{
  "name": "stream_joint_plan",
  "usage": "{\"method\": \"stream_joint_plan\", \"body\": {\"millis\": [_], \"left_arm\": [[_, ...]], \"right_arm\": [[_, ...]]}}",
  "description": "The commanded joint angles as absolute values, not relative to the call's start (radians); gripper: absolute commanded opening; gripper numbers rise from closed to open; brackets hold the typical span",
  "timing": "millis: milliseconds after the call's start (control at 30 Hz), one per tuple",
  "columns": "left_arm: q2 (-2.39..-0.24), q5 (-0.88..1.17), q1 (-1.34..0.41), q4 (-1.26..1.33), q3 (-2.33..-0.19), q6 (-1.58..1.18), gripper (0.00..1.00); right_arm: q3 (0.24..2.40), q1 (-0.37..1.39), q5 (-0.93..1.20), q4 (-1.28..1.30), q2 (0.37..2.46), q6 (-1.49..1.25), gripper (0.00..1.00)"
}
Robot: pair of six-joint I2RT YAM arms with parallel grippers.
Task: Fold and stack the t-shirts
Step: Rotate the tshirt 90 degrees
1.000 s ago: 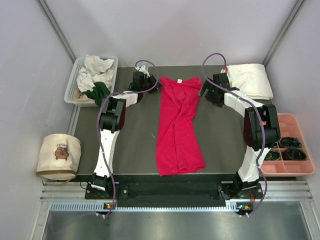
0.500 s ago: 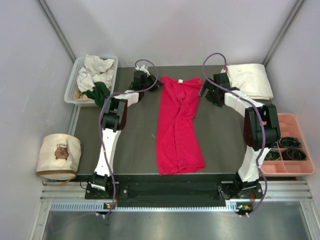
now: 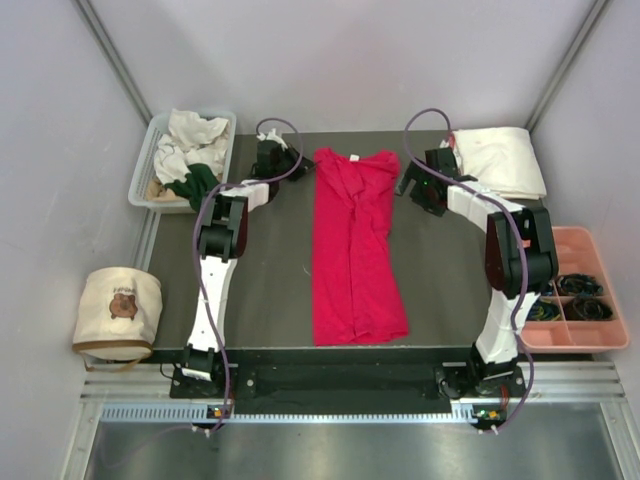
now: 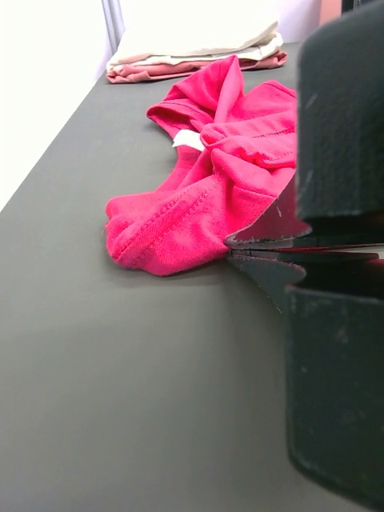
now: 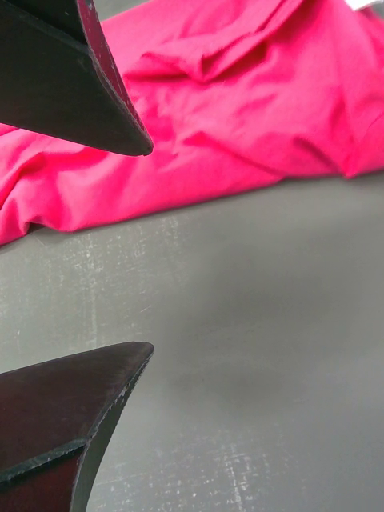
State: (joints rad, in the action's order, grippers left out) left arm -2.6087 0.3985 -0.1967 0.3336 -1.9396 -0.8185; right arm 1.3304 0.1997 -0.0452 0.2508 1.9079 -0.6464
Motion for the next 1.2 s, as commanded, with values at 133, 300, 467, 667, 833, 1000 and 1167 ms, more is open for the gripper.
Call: {"method": "stream_joint_plan", "body": {"millis": [133,300,467,667,833,1000,1167], "left_arm": [[-2.58,0.359,-0.173,0.364,-1.891,-0.825,0.0],[-2.582,0.353,-0.169,0.359,-1.888,-0.824,0.0],[-2.573,0.341,-0.161,0.356,-1.87,-0.824,0.0],[-2.568,0.315,-0.143,0.348,-1.858,-0.837,0.0],[-2.576,0.314,-0.127,0.356,-1.855,-0.851,0.0],[-2.582,0.316,-0.117,0.354,-1.855,-0.854,0.0],[-2.588,0.348,-0.114,0.383,-1.855,-0.859,0.04]], "right_arm": [[1.414,0.184,-0.032,0.245,1.973,-0.632,0.99],[1.427,0.183,-0.032,0.25,1.977,-0.629,0.99],[1.433,0.181,-0.035,0.255,1.977,-0.627,0.99],[1.433,0.178,-0.038,0.259,1.973,-0.624,0.99],[1.42,0.178,-0.043,0.261,1.968,-0.624,0.99],[1.411,0.176,-0.041,0.253,1.968,-0.624,0.99],[1.411,0.176,-0.037,0.256,1.967,-0.624,0.99]]}}
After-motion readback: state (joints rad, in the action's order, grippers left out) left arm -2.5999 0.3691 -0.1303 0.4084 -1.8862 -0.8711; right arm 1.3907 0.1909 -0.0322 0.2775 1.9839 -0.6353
